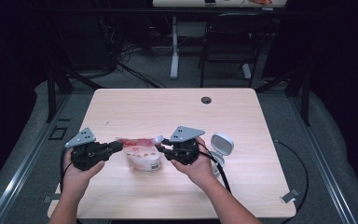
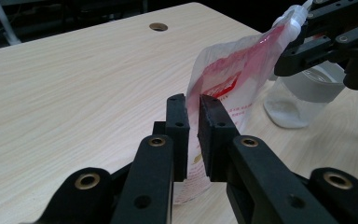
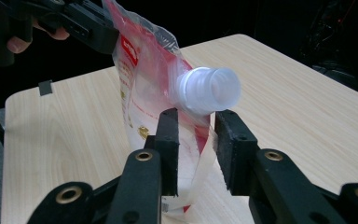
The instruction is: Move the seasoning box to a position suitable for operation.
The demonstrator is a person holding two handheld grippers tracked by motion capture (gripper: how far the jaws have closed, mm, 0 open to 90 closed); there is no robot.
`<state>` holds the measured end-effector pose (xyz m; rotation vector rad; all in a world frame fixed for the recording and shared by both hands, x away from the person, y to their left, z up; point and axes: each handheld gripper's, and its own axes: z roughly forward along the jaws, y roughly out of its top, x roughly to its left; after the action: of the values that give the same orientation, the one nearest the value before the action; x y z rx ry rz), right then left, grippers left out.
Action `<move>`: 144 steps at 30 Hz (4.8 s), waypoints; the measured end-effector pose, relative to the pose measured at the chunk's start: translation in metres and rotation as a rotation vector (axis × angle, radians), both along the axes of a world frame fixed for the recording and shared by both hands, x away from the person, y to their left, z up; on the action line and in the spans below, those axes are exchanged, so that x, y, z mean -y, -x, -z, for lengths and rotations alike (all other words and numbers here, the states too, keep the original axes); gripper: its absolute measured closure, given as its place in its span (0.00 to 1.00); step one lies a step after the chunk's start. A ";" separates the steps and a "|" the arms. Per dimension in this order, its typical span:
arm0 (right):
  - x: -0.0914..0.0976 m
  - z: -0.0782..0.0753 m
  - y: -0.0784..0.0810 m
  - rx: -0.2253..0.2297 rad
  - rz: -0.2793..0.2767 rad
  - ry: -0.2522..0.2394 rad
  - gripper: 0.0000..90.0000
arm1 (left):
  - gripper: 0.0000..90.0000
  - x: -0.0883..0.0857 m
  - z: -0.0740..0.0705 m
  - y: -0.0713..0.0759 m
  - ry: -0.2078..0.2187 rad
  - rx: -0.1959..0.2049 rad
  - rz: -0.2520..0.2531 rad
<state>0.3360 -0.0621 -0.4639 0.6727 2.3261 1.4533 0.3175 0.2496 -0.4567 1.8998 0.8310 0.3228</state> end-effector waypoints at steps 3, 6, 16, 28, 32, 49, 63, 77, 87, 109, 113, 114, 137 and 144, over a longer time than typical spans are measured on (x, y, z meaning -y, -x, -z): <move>0.001 0.000 0.001 0.001 0.003 0.006 0.80 | 0.93 0.001 -0.001 0.001 -0.001 -0.001 0.002; 0.003 0.000 0.002 0.001 0.002 0.003 0.81 | 0.94 0.003 -0.002 0.002 -0.009 0.001 0.009; 0.020 -0.004 0.015 0.022 0.016 0.006 0.82 | 0.97 0.020 -0.003 0.007 -0.009 0.021 0.041; 0.050 -0.003 0.031 0.049 0.062 0.023 0.82 | 0.97 0.049 0.000 0.009 -0.011 0.023 0.105; 0.057 -0.002 0.038 0.056 0.065 0.031 0.82 | 0.97 0.055 0.001 0.011 -0.006 0.024 0.124; 0.064 0.001 0.041 0.011 0.038 -0.021 0.79 | 0.87 0.054 0.003 0.010 0.026 0.014 0.126; 0.072 -0.004 0.042 -0.011 0.022 -0.024 0.76 | 0.76 0.043 0.000 0.012 0.042 0.009 0.097; 0.079 -0.018 0.048 0.002 0.000 -0.020 0.74 | 0.74 0.038 -0.001 0.015 0.027 0.014 0.087; 0.081 -0.028 0.049 0.000 -0.012 -0.023 0.73 | 0.71 0.031 -0.001 0.015 0.030 0.001 0.070; 0.043 -0.058 0.029 -0.023 -0.109 0.020 0.73 | 0.70 0.026 0.008 0.012 0.018 -0.020 0.070; 0.031 -0.062 0.023 -0.037 -0.134 0.051 0.75 | 0.70 0.025 0.009 0.011 0.023 -0.026 0.064; 0.028 -0.062 0.022 -0.037 -0.137 0.059 0.75 | 0.70 0.024 0.009 0.011 0.021 -0.027 0.065; -0.037 -0.067 0.002 -0.085 -0.229 0.239 0.83 | 0.68 0.014 0.013 0.008 0.023 -0.035 0.034; -0.047 -0.064 -0.001 -0.101 -0.235 0.287 0.84 | 0.68 0.014 0.013 0.008 0.023 -0.036 0.034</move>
<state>0.3372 -0.0153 -0.4002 0.4129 2.6966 1.1595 0.3090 0.2354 -0.4698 1.9008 0.8218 0.2578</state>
